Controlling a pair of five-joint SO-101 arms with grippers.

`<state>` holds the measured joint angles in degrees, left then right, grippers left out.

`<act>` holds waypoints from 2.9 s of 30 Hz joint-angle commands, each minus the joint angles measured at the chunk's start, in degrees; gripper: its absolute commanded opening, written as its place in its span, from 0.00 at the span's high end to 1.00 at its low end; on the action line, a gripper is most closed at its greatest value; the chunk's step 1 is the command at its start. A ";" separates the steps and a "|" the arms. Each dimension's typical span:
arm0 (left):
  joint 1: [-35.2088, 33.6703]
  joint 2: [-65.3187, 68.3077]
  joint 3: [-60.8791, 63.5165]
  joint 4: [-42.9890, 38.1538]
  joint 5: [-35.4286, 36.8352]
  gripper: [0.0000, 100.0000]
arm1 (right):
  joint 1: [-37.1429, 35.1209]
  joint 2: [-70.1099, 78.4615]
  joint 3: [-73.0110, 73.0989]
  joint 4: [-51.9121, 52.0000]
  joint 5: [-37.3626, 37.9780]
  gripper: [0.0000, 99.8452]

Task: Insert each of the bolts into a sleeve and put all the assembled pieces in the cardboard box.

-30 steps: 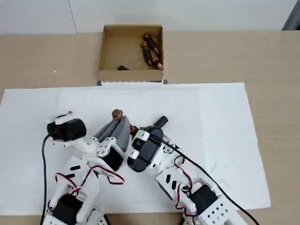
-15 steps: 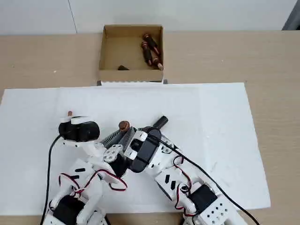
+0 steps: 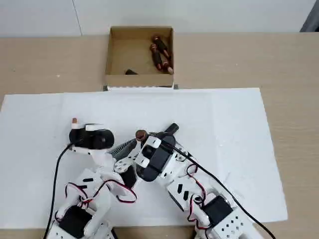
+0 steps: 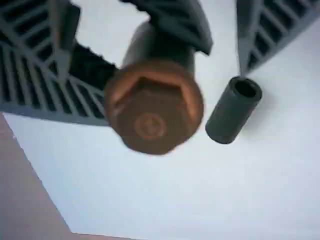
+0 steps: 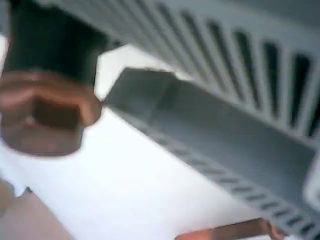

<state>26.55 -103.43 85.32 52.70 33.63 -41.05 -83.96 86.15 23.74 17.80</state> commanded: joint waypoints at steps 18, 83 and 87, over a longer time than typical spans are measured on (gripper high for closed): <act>-12.22 -0.53 -13.14 -0.35 -7.30 1.00 | 2.51 -0.75 -3.78 -0.92 -0.35 1.00; -27.08 -0.62 10.59 -0.26 -32.97 0.99 | 20.00 121.27 -114.11 -3.12 -13.71 0.97; -27.08 -0.62 10.59 -0.26 -32.97 0.99 | 19.56 122.42 -114.11 -2.07 -13.89 0.83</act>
<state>-0.53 -103.43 96.22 52.70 0.57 -20.75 39.91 -23.56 22.15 3.47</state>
